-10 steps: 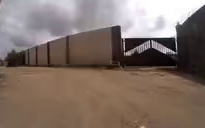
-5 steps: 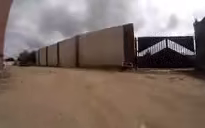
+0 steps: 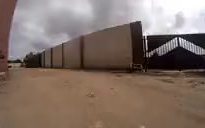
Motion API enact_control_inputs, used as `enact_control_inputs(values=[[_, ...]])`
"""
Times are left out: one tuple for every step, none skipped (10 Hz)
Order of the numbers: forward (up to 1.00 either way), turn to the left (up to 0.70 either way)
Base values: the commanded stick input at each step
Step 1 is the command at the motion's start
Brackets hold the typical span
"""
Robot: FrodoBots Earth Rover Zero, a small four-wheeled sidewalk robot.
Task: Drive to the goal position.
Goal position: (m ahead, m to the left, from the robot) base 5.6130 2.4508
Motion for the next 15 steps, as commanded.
enact_control_inputs(values=[[1.0, 0.27], [1.0, 0.27], [1.0, 0.0], [1.0, 0.0], [1.0, 0.0], [1.0, 0.0], [1.0, 0.0], [1.0, 0.0], [1.0, -0.27], [1.0, -0.27], [1.0, 0.0], [1.0, 0.0], [1.0, 0.27], [1.0, 0.27], [1.0, 0.0]])
